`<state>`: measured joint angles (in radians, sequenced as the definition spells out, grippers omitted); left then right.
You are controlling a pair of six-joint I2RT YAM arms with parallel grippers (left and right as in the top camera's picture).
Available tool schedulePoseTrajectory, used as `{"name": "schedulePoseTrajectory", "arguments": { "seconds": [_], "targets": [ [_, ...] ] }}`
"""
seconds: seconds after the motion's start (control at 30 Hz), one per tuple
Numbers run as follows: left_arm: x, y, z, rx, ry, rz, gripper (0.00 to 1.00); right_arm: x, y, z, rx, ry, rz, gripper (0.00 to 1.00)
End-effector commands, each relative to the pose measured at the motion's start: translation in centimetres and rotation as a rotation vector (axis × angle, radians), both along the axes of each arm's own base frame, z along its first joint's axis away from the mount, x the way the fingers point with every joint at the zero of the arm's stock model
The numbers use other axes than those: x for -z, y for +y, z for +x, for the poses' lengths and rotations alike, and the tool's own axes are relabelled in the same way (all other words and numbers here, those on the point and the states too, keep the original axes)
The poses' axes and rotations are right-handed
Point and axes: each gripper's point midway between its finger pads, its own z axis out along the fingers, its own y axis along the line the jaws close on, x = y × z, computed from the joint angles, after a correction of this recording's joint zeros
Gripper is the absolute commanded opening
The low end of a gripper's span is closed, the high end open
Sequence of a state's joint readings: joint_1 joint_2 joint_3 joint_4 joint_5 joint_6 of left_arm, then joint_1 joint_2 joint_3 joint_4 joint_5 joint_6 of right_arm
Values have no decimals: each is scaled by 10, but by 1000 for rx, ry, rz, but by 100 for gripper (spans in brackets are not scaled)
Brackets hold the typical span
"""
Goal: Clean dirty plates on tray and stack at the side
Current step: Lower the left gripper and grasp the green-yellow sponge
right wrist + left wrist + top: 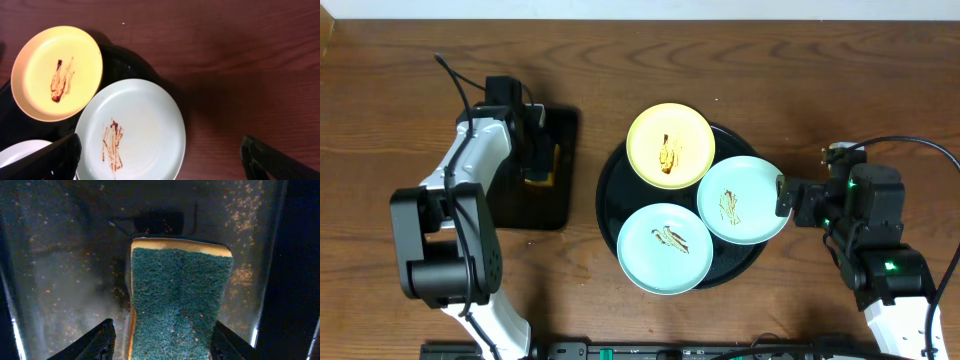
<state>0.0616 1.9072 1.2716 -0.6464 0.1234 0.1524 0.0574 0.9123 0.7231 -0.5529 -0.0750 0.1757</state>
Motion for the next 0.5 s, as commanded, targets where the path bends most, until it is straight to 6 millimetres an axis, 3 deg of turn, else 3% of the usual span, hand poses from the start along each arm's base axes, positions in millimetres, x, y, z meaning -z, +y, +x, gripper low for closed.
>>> {"name": "schedulePoseTrajectory", "arguments": {
  "seconds": [0.0, 0.27, 0.47],
  "targets": [
    [-8, -2, 3, -20, -22, -1, 59, -9, -2, 4, 2, -24, -2, 99],
    [-4, -20, 2, 27, -11, 0, 59, -9, -2, 4, 2, -24, -2, 99],
    [5, -17, -2, 25, 22, 25, 55, -9, -2, 4, 2, -23, -2, 99]
  ]
}}
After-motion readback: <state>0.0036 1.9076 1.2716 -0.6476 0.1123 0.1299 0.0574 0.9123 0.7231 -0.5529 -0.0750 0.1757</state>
